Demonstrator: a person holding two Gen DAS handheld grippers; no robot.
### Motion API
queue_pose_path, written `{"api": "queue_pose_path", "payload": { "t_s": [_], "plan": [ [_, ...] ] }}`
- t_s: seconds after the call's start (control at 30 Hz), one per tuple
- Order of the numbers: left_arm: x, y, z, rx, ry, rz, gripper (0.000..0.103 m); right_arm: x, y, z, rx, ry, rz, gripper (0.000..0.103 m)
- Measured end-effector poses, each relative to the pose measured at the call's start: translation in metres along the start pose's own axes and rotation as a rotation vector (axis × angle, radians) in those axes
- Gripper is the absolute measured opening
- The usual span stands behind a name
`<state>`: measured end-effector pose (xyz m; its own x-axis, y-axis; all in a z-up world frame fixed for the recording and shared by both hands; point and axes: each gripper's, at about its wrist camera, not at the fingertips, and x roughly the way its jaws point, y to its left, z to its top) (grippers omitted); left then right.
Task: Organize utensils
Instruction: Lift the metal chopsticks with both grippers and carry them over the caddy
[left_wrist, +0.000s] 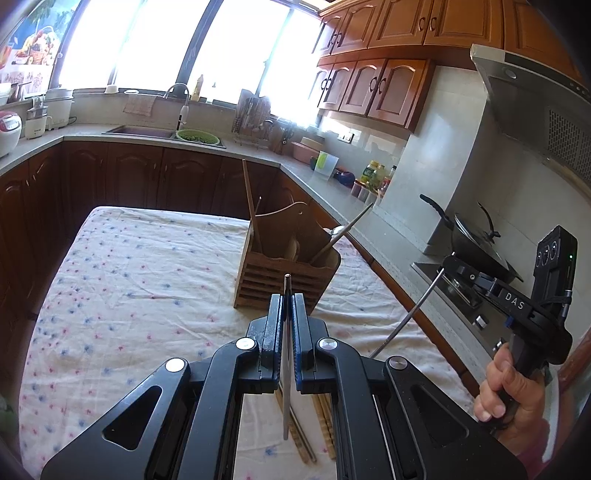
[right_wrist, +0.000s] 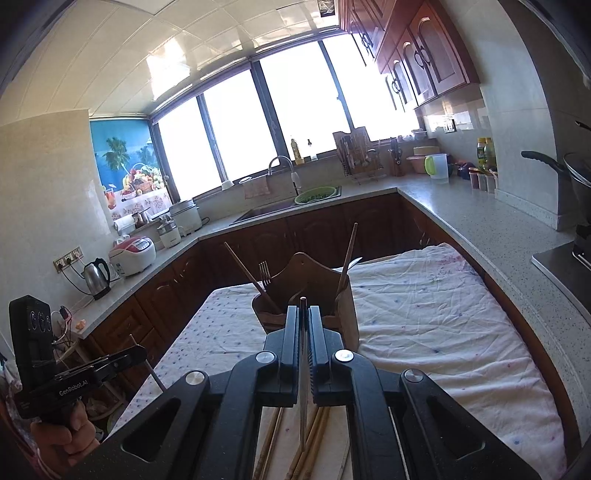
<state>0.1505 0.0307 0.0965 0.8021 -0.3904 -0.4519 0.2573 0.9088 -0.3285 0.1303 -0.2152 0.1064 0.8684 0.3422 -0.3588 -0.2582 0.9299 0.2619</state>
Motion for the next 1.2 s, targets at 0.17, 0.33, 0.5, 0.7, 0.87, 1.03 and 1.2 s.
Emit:
{"api": "queue_pose_path", "payload": {
  "t_s": [0.17, 0.33, 0.5, 0.7, 0.87, 1.03, 1.2],
  "plan": [
    [0.003, 0.002, 0.007, -0.001, -0.016, 0.009, 0.003, 0.002, -0.002, 0.003, 0.008, -0.006, -0.004, 0.004],
    [0.010, 0.005, 0.016, -0.006, -0.027, 0.015, 0.003, 0.007, -0.006, 0.010, 0.015, -0.014, -0.002, 0.004],
    [0.014, 0.005, 0.027, -0.005, -0.046, 0.021, 0.003, 0.010, -0.005, 0.018, 0.016, -0.033, -0.004, 0.004],
    [0.018, 0.001, 0.046, 0.019, -0.100, 0.027, 0.003, 0.018, -0.005, 0.033, 0.007, -0.059, -0.009, 0.004],
    [0.024, -0.005, 0.075, 0.040, -0.168, 0.033, 0.004, 0.028, -0.004, 0.055, 0.001, -0.107, -0.018, 0.004],
    [0.034, -0.008, 0.110, 0.041, -0.254, 0.032, 0.004, 0.041, -0.002, 0.084, -0.009, -0.173, -0.035, 0.004],
    [0.053, -0.007, 0.134, 0.024, -0.332, 0.046, 0.004, 0.059, -0.005, 0.102, -0.010, -0.222, -0.059, 0.004]
  ]
}}
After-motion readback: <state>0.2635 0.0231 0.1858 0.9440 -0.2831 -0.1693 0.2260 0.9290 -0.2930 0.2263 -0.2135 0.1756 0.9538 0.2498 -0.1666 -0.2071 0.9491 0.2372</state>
